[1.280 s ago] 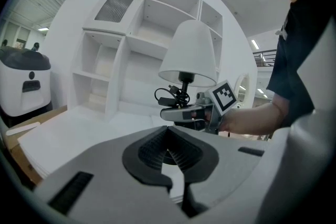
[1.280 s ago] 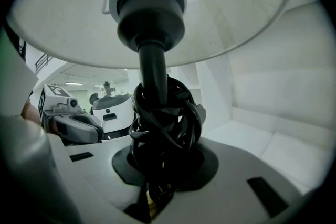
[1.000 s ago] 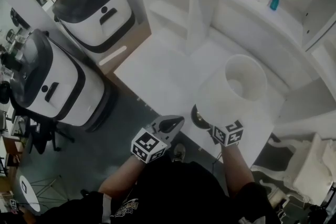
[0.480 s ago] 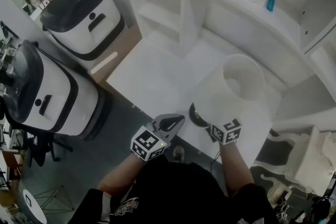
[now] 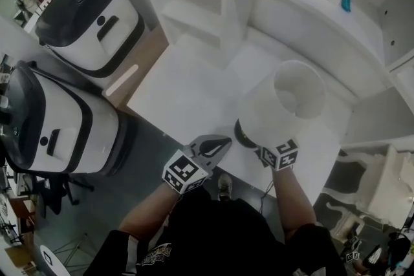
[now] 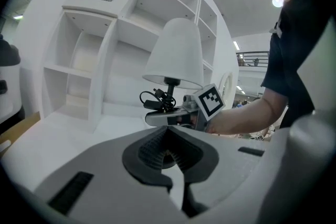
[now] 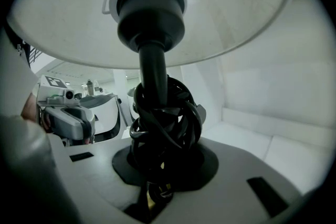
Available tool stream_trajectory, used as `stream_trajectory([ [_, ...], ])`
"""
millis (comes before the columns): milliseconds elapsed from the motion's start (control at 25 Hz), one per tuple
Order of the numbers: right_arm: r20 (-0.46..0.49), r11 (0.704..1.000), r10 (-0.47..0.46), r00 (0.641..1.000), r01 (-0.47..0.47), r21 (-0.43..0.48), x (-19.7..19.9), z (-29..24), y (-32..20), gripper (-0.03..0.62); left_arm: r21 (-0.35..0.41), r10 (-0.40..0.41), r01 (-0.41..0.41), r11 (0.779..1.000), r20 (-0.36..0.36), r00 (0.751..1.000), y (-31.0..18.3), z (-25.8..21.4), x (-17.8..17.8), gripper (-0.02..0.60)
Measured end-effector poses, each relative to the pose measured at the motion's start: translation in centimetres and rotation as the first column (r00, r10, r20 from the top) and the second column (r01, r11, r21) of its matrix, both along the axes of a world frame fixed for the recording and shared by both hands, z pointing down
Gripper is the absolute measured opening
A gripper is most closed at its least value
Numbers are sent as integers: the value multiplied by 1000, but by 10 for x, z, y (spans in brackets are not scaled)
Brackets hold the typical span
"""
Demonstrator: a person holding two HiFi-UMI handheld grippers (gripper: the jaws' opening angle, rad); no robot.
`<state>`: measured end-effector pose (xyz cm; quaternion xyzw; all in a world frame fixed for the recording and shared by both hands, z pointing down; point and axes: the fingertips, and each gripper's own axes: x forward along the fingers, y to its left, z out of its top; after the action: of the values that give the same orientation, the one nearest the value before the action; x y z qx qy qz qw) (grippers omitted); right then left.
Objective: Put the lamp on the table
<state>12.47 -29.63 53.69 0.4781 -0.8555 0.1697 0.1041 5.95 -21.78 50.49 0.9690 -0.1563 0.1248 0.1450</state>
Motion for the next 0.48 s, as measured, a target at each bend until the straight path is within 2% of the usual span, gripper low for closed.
stream_trajectory([
  [480, -14, 998, 69, 998, -69, -4, 3, 25, -61, 80, 13, 68, -68, 998, 1, 998, -43, 9, -9, 6],
])
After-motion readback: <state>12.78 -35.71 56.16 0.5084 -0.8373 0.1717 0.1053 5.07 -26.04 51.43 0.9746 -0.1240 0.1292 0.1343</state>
